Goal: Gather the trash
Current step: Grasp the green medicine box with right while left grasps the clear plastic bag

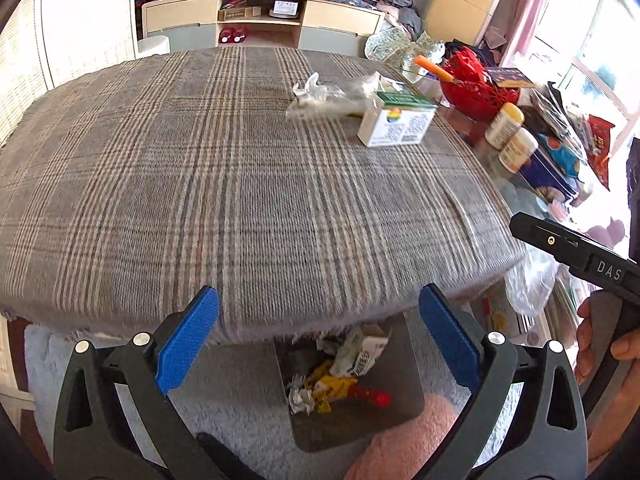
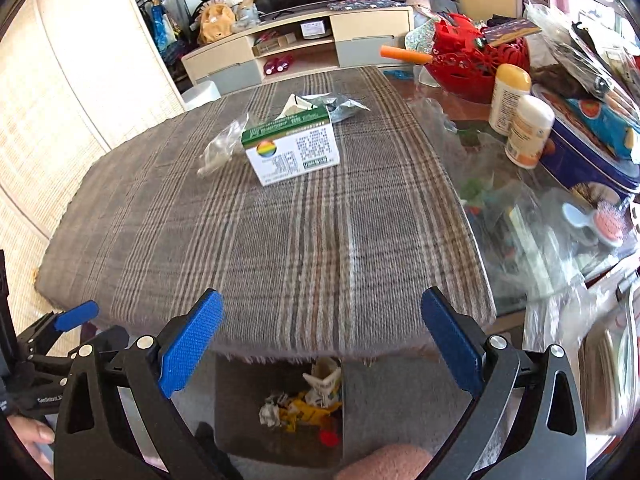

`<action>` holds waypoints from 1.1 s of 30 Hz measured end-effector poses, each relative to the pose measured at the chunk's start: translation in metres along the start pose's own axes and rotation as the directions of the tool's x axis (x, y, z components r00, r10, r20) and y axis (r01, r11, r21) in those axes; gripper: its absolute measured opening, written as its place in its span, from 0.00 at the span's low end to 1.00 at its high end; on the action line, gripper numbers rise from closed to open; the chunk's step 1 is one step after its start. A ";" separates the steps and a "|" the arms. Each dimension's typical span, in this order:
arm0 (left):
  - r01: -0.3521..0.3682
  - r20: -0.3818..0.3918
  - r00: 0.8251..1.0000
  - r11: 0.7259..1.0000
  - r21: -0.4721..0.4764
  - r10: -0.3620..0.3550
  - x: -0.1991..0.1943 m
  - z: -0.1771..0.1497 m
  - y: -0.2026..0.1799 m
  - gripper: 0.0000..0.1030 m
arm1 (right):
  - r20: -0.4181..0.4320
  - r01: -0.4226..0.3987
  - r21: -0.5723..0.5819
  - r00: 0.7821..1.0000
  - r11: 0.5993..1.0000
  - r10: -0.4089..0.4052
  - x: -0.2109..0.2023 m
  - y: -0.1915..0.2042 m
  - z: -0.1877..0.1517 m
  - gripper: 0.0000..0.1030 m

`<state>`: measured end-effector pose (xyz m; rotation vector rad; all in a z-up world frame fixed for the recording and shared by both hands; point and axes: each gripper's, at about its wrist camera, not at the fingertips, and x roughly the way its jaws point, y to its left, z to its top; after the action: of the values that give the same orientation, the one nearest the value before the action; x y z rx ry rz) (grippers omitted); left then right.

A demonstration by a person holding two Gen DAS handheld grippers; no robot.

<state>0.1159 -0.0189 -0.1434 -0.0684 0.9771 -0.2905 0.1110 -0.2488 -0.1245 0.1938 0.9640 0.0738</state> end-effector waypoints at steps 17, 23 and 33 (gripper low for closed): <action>-0.040 0.027 0.999 0.996 0.078 0.038 0.066 0.104 0.008 0.91 | 0.017 0.067 0.143 0.997 0.987 -0.070 0.068 0.013 0.123 0.85; -0.049 0.037 0.998 0.992 0.116 0.045 0.077 0.118 0.008 0.91 | -0.036 0.066 0.195 0.998 0.979 -0.060 0.101 0.021 0.142 0.75; -0.034 0.055 0.998 0.988 0.154 0.025 0.090 0.128 0.008 0.91 | -0.103 0.083 0.271 0.993 0.959 -0.057 0.141 0.018 0.145 0.69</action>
<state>0.2706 -0.0447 -0.1453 0.0794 0.8991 -0.3349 0.3110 -0.2297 -0.1543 0.4145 1.0727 -0.1187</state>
